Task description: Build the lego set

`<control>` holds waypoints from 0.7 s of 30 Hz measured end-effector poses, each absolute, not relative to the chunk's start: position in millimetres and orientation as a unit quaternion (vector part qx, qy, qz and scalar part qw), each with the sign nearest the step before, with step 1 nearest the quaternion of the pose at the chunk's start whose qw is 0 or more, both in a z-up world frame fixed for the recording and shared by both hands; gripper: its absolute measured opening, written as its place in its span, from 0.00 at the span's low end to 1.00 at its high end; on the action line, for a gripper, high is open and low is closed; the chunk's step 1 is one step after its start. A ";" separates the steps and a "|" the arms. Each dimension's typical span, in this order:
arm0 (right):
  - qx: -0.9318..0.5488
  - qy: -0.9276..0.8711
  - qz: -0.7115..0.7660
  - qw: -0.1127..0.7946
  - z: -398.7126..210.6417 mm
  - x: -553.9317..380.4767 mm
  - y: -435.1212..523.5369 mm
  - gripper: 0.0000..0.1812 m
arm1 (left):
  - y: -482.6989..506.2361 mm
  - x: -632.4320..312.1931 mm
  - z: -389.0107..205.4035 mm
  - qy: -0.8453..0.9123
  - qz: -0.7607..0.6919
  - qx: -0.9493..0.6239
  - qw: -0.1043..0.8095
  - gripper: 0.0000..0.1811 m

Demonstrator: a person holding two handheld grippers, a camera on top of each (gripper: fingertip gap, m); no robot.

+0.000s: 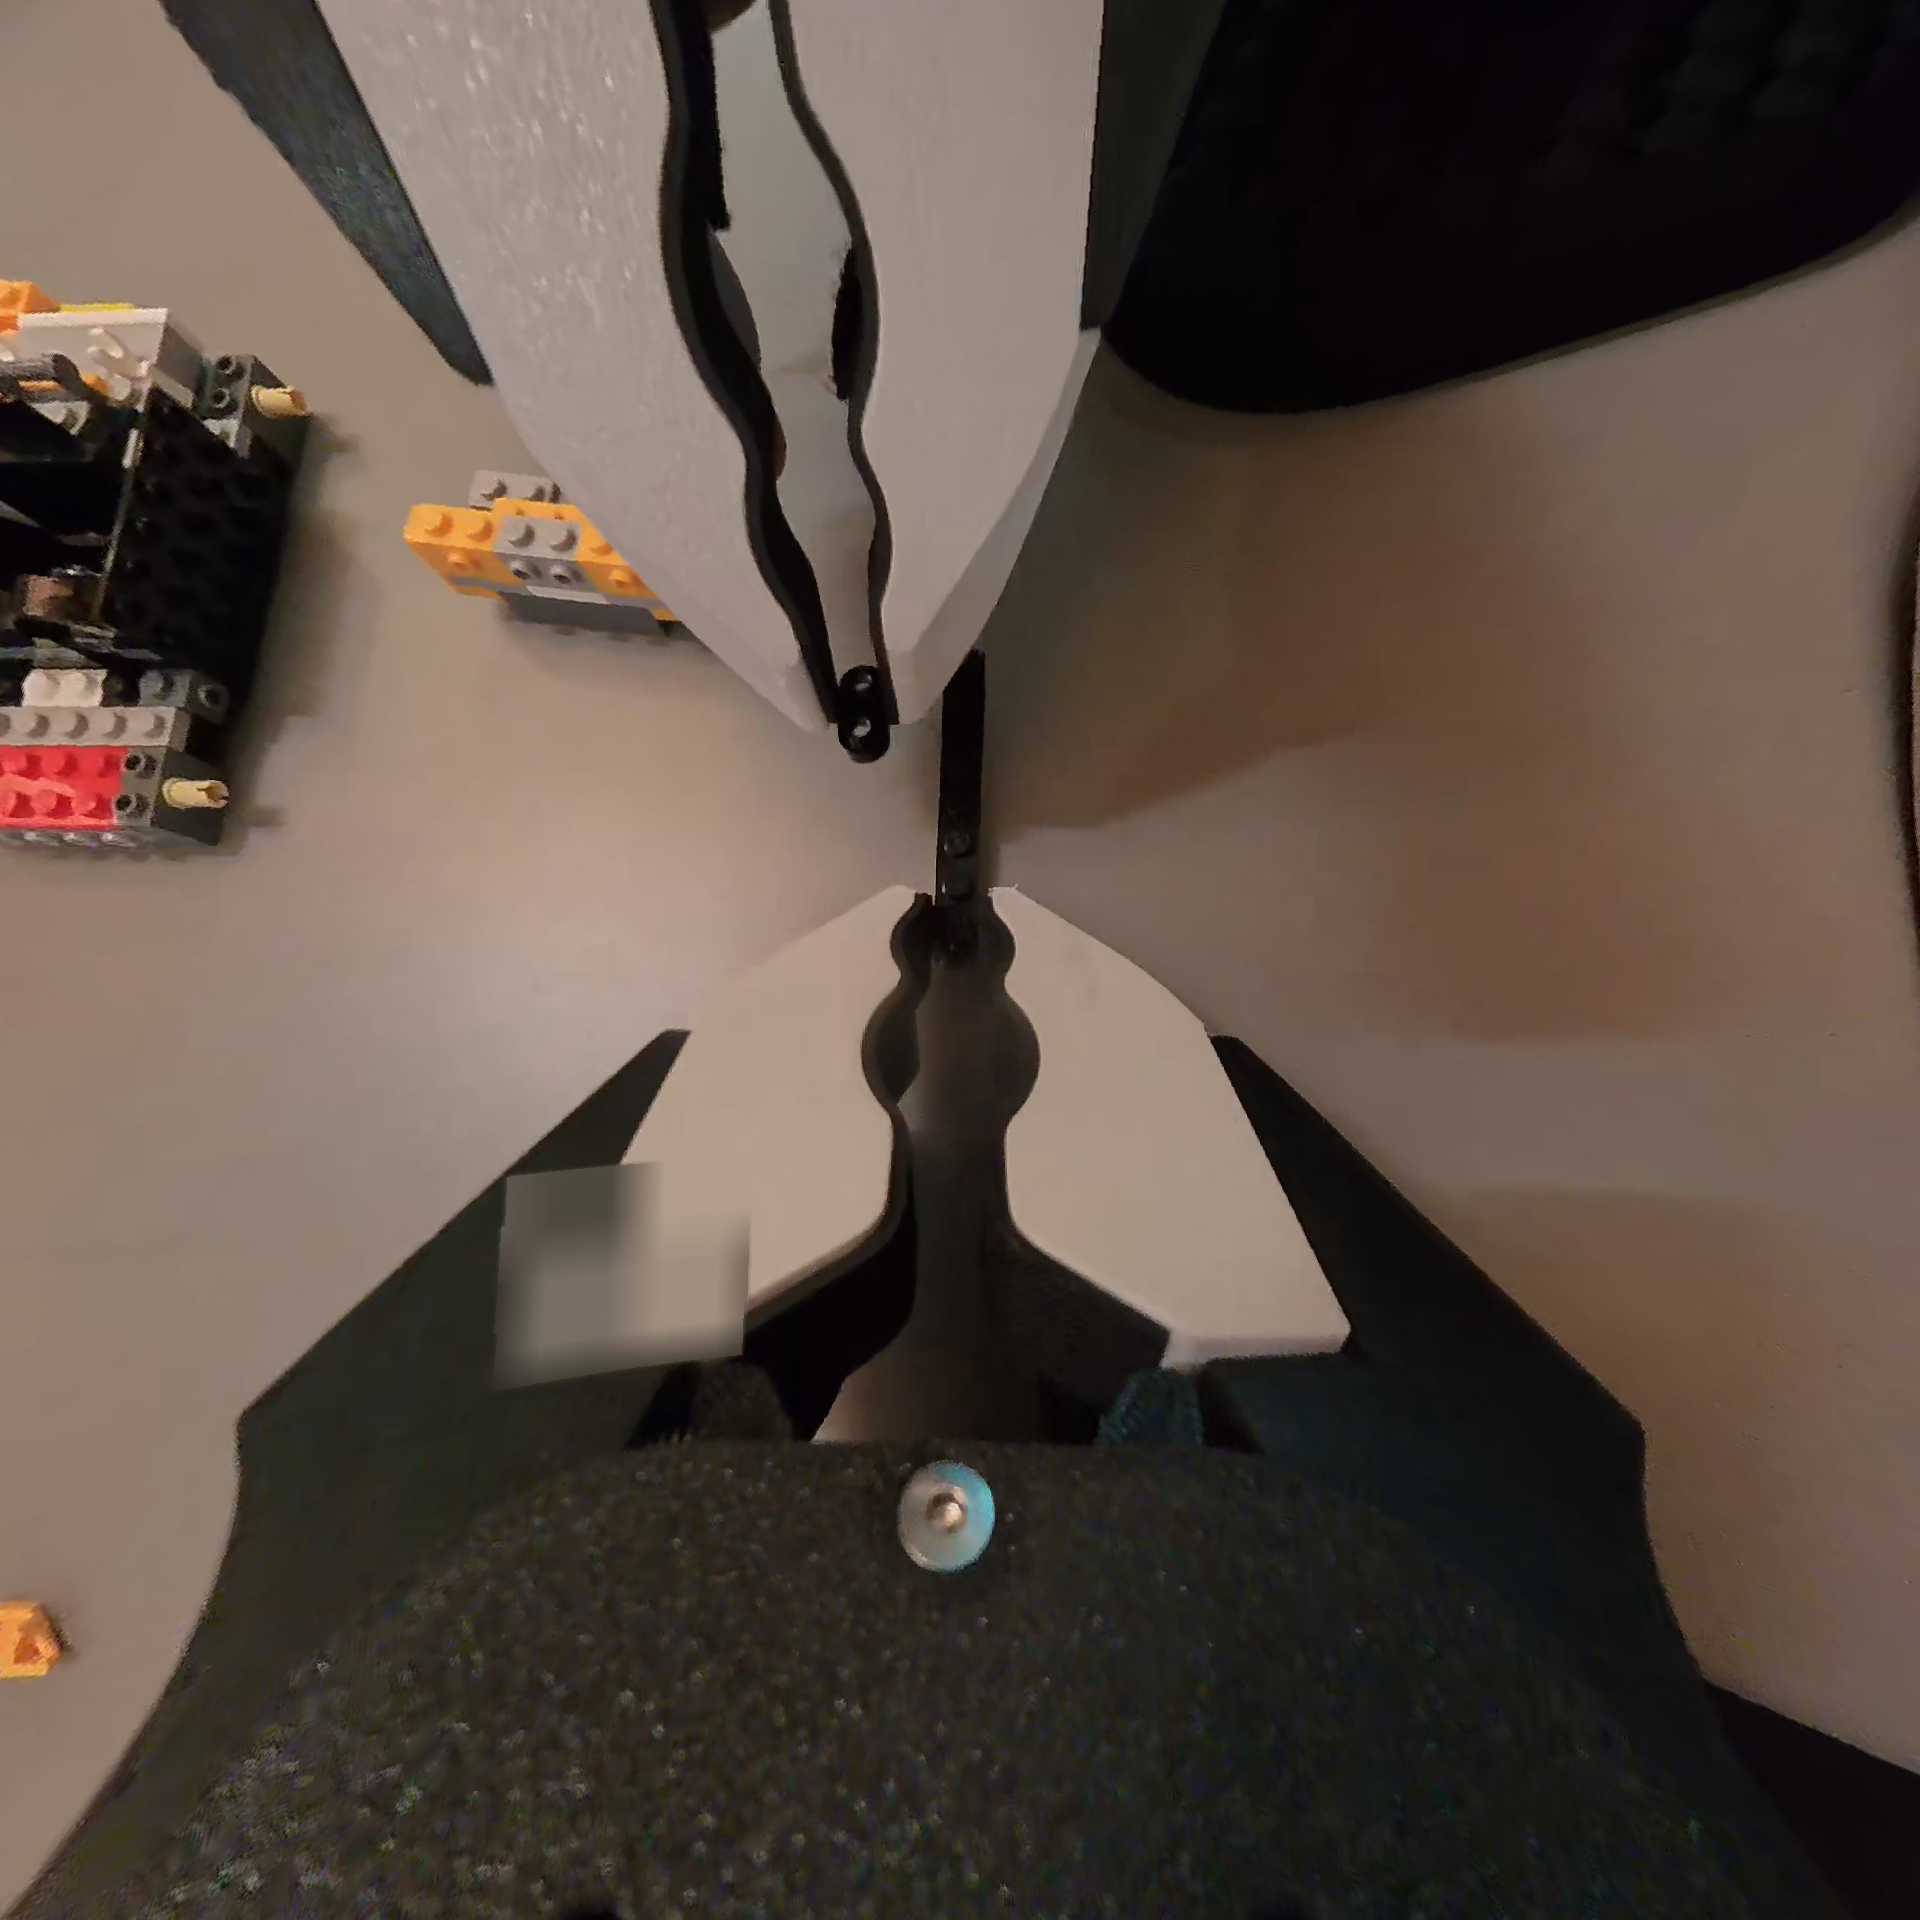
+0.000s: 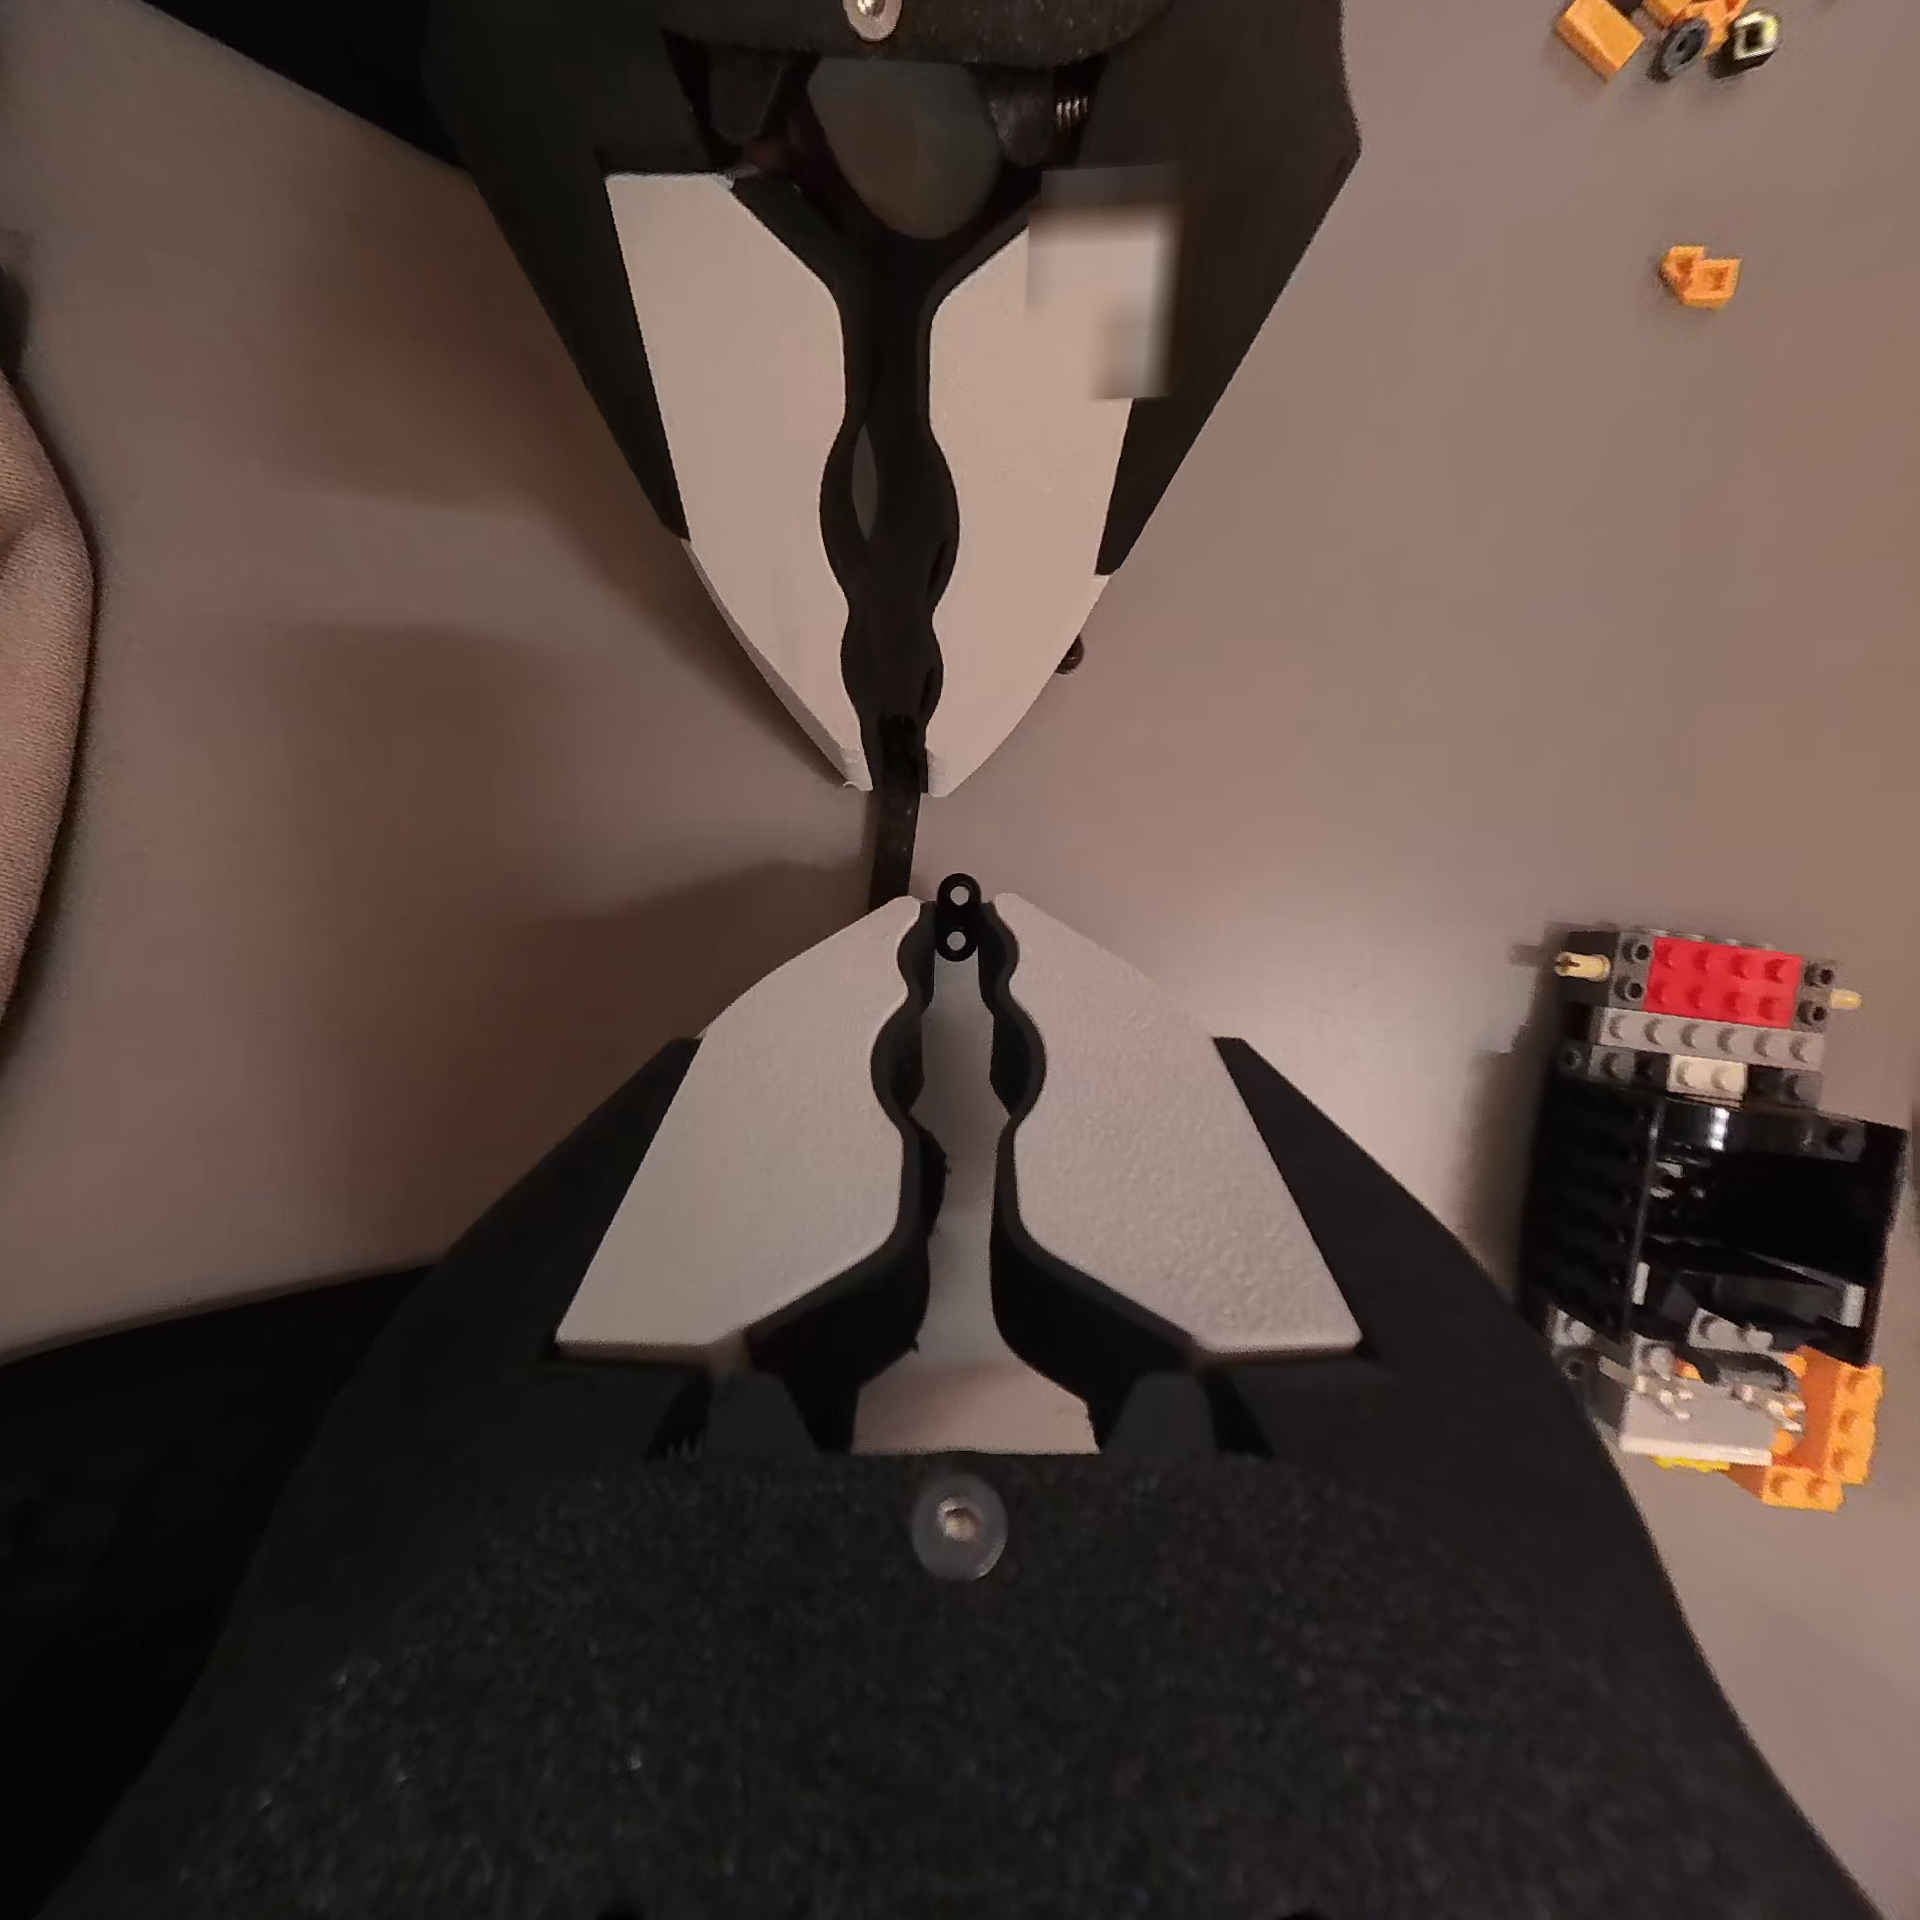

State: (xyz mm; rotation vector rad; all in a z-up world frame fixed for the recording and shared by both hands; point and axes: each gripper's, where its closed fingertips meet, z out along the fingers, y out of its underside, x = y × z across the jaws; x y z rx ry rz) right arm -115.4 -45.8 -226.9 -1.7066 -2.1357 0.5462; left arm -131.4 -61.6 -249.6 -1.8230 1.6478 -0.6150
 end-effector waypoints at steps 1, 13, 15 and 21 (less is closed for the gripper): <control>-0.604 -0.752 0.192 0.179 -224.9 -114.8 -44.0 0.04 | -60.8 -131.6 -249.6 0.619 -0.230 -0.688 0.300 0.05; -0.600 -0.764 0.180 0.157 -230.4 -120.8 -45.9 0.04 | -59.2 -133.1 -249.6 0.615 -0.225 -0.693 0.301 0.04; -0.600 -0.765 0.180 0.153 -232.5 -122.1 -46.4 0.04 | -59.6 -133.7 -249.6 0.615 -0.225 -0.693 0.300 0.04; -0.602 -0.766 0.176 0.144 -236.5 -122.4 -46.0 0.04 | -60.1 -134.4 -249.6 0.617 -0.224 -0.692 0.299 0.04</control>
